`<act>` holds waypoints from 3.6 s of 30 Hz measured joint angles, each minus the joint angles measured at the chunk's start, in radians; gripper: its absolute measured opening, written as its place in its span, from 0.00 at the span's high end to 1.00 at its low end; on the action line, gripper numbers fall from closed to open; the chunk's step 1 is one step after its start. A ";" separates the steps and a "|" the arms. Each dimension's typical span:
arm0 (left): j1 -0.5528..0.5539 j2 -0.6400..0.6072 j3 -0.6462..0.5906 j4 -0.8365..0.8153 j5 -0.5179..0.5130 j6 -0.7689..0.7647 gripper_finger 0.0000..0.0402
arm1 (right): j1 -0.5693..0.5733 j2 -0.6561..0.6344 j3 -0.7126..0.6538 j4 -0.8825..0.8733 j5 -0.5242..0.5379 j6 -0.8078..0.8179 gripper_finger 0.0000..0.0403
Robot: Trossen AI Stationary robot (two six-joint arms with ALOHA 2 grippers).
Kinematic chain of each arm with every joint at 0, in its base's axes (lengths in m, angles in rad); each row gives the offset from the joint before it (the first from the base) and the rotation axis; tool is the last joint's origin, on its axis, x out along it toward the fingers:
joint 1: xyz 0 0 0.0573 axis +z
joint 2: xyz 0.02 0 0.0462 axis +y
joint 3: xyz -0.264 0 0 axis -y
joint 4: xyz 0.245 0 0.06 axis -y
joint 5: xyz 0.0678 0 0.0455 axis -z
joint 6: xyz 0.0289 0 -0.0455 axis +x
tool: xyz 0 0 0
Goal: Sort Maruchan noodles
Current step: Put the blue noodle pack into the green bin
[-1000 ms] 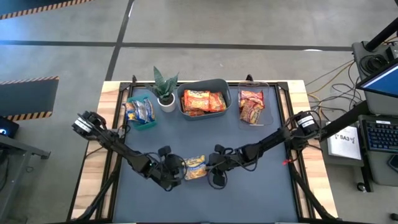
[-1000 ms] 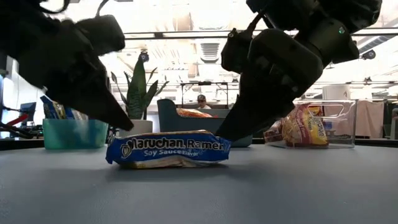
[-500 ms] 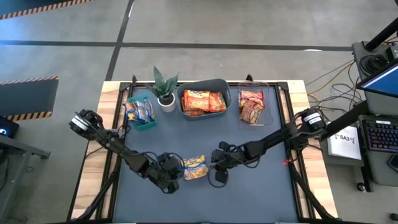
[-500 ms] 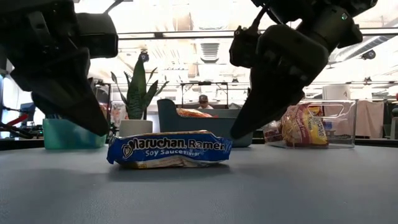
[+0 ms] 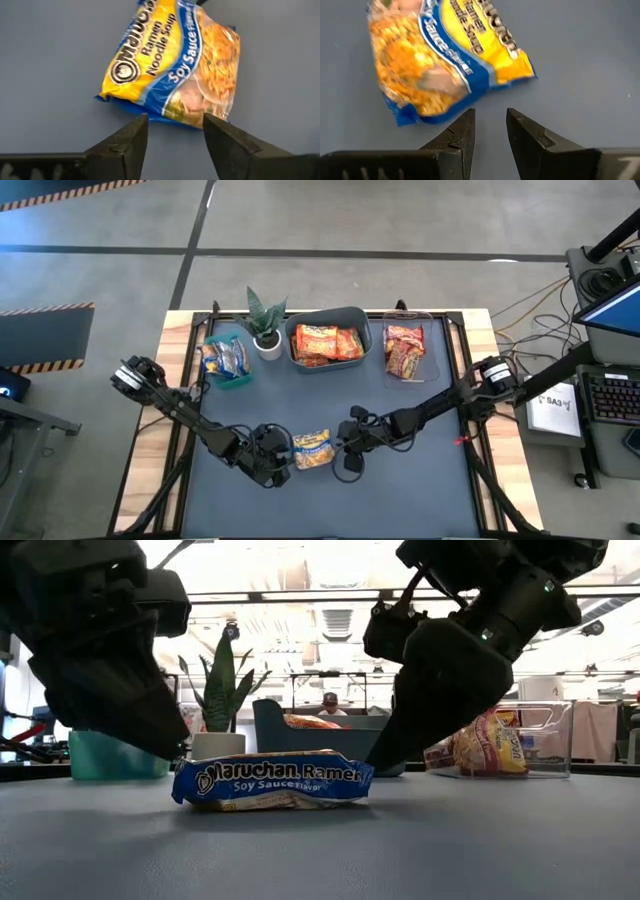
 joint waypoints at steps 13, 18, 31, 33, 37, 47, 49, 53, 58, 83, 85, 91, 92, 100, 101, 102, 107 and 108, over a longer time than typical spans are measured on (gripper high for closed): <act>-0.002 0.100 0.000 0.064 -0.050 -0.296 0.53 | 0.015 0.057 -0.001 0.094 0.001 -0.013 0.75; -0.002 0.110 0.000 0.096 -0.054 -0.283 0.53 | 0.017 0.057 -0.002 0.102 0.002 -0.013 0.75; -0.001 0.101 0.001 0.099 -0.082 -0.241 0.53 | 0.015 0.052 -0.002 0.082 -0.001 0.022 0.75; -0.001 0.098 0.010 0.097 -0.075 -0.197 0.53 | 0.014 0.051 -0.002 0.074 -0.001 0.044 0.75; -0.001 0.098 0.050 0.083 -0.058 -0.068 0.53 | 0.010 0.051 -0.001 0.067 -0.001 0.048 0.75; -0.001 0.105 0.153 -0.056 -0.063 0.105 0.53 | 0.003 0.013 0.027 -0.043 0.003 0.054 0.71; -0.001 0.105 0.154 -0.067 -0.063 0.104 0.53 | 0.003 0.001 0.028 -0.049 0.003 0.054 0.70; -0.001 0.105 0.153 -0.069 -0.063 0.100 0.53 | 0.003 -0.021 0.028 -0.056 0.002 0.055 0.70; -0.001 0.105 0.153 -0.073 -0.062 0.100 0.53 | 0.003 -0.041 0.028 -0.059 0.003 0.055 0.70; 0.002 0.105 0.153 -0.191 -0.198 0.021 0.49 | 0.003 -0.042 0.028 -0.056 0.056 0.040 0.70; 0.002 0.105 0.153 -0.208 -0.218 -0.005 0.49 | 0.003 -0.048 0.028 -0.058 0.056 0.050 0.70; 0.008 0.105 0.152 -0.218 -0.222 -0.019 0.49 | 0.003 -0.089 0.028 -0.044 0.029 0.055 0.78; 0.009 0.105 0.152 -0.217 -0.222 -0.008 0.49 | 0.003 -0.090 0.028 -0.039 0.012 0.049 0.81; 0.043 0.103 0.152 -0.228 -0.222 -0.017 0.49 | 0.017 -0.033 0.027 0.094 -0.051 0.039 0.97; 0.043 0.102 0.152 -0.229 -0.222 -0.021 0.49 | 0.018 -0.029 0.027 0.096 -0.052 0.039 0.97; 0.043 0.100 0.152 -0.232 -0.221 -0.025 0.49 | 0.018 -0.025 0.027 0.099 -0.053 0.040 0.97; 0.043 0.094 0.151 -0.239 -0.207 -0.045 0.49 | 0.022 -0.006 0.027 0.100 -0.054 0.039 0.98; 0.046 0.090 0.151 -0.239 -0.194 -0.054 0.49 | 0.022 -0.002 0.027 0.097 -0.054 0.039 0.98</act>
